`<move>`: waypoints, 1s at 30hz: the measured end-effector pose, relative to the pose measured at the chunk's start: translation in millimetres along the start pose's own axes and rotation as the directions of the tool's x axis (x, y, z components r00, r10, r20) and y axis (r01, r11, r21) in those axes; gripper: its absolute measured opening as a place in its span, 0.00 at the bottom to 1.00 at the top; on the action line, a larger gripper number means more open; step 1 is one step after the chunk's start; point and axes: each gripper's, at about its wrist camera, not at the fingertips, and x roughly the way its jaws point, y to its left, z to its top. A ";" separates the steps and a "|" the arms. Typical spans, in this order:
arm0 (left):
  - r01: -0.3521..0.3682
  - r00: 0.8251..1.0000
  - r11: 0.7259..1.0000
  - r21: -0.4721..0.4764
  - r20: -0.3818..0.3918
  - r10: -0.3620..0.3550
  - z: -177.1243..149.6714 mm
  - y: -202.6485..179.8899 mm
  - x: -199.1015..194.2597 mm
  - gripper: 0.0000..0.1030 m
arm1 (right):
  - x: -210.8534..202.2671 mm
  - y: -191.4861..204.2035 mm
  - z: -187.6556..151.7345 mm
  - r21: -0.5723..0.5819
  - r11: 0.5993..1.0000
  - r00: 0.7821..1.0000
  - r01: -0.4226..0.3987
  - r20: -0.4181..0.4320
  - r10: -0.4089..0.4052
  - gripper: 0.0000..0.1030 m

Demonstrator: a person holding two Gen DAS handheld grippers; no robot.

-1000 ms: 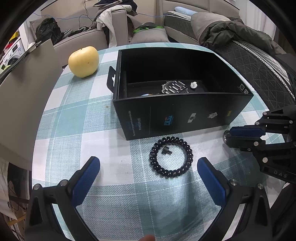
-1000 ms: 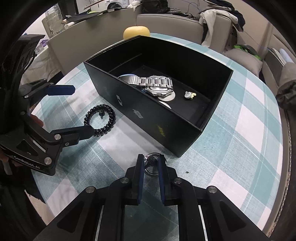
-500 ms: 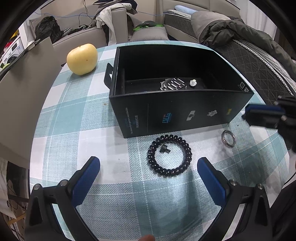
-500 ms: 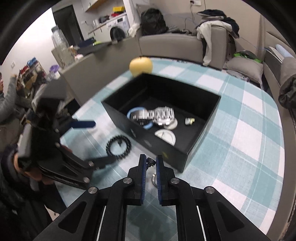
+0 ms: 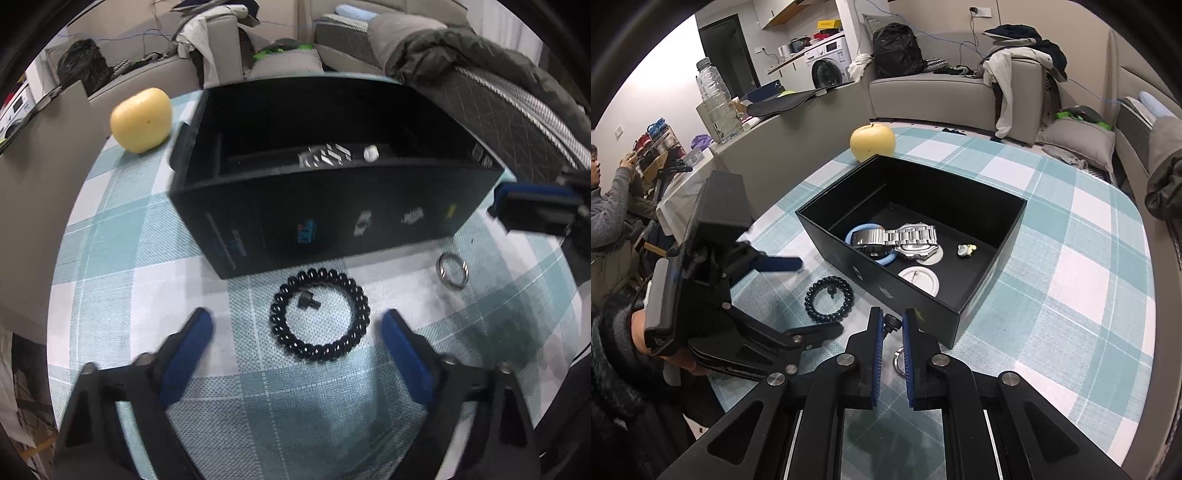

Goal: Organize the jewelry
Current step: 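Grasp the black bead bracelet with the left tool and lift it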

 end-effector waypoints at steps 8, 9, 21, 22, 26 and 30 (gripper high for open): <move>0.040 0.999 0.998 0.056 0.017 -0.041 1.1 -8.4 -7.0 0.36 | -0.7 -0.6 -0.4 -0.004 1.000 1.000 0.005 0.003 -0.005 0.09; 0.043 0.999 0.997 0.060 0.018 -0.045 0.5 -8.5 -7.5 0.33 | -0.7 -1.1 -0.4 -0.003 1.000 1.000 0.005 0.003 -0.005 0.09; 0.058 0.995 0.994 0.090 0.078 -0.065 -3.2 -5.8 -31.0 0.31 | -3.7 -0.2 3.1 -0.002 1.000 1.000 0.004 0.025 -0.004 0.09; 0.060 0.994 0.994 0.093 0.084 -0.068 -5.4 -5.9 -33.3 0.31 | -3.9 -0.3 3.5 -0.002 1.000 1.000 0.003 0.028 -0.003 0.09; 0.075 0.987 0.992 0.103 0.131 -0.088 -2.4 -7.0 -44.5 0.31 | -7.4 -0.9 5.1 0.000 1.000 0.999 -0.003 0.046 0.003 0.09; 0.091 0.977 0.991 0.098 0.186 -0.108 5.2 -5.5 -56.4 0.31 | -12.8 -1.8 7.2 0.008 1.000 0.997 -0.009 0.073 0.009 0.09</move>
